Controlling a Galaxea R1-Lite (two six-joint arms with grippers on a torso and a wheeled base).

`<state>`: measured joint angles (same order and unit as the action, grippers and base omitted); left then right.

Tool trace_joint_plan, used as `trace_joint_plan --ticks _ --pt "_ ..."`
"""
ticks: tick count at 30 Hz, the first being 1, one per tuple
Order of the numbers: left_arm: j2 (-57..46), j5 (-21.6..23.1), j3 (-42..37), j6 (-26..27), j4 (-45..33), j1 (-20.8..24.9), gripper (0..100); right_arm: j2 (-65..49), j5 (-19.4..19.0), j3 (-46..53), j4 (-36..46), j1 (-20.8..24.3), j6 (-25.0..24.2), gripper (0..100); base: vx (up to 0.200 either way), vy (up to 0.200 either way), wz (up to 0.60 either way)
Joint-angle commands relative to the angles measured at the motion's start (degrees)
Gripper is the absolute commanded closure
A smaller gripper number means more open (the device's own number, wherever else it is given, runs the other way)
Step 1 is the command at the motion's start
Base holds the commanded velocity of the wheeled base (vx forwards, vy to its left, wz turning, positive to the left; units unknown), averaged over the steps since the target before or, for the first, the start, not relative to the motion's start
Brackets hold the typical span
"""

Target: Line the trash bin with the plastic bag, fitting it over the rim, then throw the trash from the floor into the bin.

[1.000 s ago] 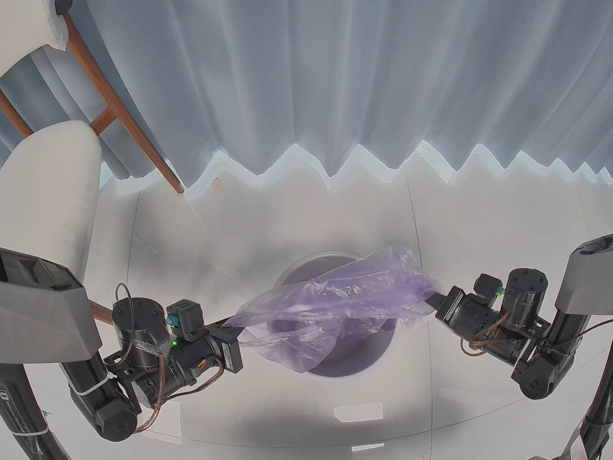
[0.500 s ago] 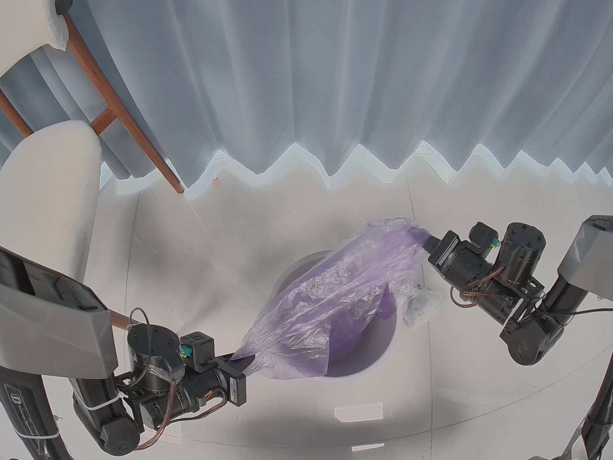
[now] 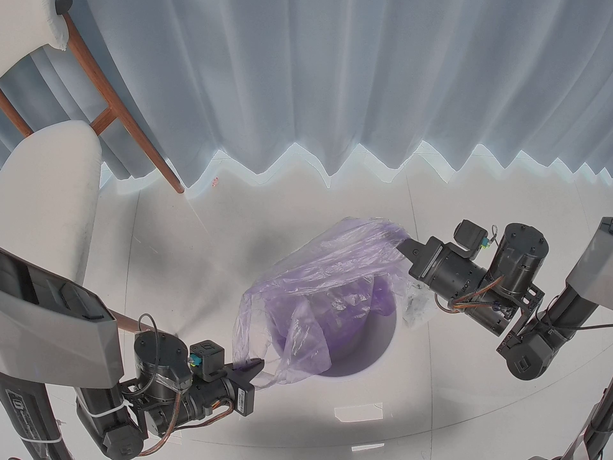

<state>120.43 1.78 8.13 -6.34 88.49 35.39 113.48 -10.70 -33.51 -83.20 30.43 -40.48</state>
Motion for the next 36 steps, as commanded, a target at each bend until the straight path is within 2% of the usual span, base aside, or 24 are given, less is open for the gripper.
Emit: trace_joint_plan --ticks 1,4,5,7,10,15,20,22,30,33,35,36 --pt "-0.37 0.07 -0.22 0.01 0.01 1.17 100 -0.54 -0.02 -1.29 -0.12 -0.02 0.06 100 0.000 0.000 0.00" --pt "-0.37 -0.02 -0.48 0.01 0.01 1.70 100 -0.81 0.16 -1.91 -0.38 -0.02 -0.30 100 0.000 0.000 0.00" --pt "-0.46 0.07 -0.48 0.01 0.01 1.70 100 -1.07 0.24 -1.73 -0.73 -0.02 -0.65 0 0.000 0.000 0.00" --pt "-0.72 -0.02 -0.48 0.01 0.01 1.70 100 -2.04 0.42 -0.06 -1.09 0.42 -1.35 0 0.000 0.000 0.00" --pt "-1.08 -0.11 -0.66 0.01 0.01 1.88 100 -5.38 -0.28 8.73 1.55 3.15 -1.79 0 0.000 0.000 0.00" --pt "-0.90 -0.37 -0.92 0.01 0.01 2.84 100 -4.94 1.39 12.59 2.08 5.61 -2.23 0 0.000 0.000 0.00" --pt "-0.99 -0.46 -0.92 0.01 0.01 2.84 100 -3.27 1.91 13.12 1.81 6.05 -2.49 0 0.000 0.000 0.00" --pt "-1.08 -0.64 -0.92 0.10 0.01 3.19 100 -1.77 2.00 12.95 1.46 7.80 -2.67 0 0.000 0.000 0.00" --pt "-1.16 -0.64 -1.01 0.10 0.01 3.46 100 4.55 2.18 12.42 -6.27 10.09 -2.49 0 0.000 0.000 0.00" --pt "-1.16 -0.64 -1.10 0.10 0.01 3.55 100 6.66 2.27 11.63 -6.62 10.44 -2.41 0 0.000 0.000 0.00" --pt "-1.16 -0.64 -1.10 0.10 0.01 3.63 100 7.02 2.62 11.19 -6.62 10.44 -2.41 0 0.000 0.000 0.00" --pt "-1.16 -0.73 -1.19 0.19 0.01 3.81 100 7.46 4.29 9.69 -6.62 10.88 -2.49 0 0.000 0.000 0.00"
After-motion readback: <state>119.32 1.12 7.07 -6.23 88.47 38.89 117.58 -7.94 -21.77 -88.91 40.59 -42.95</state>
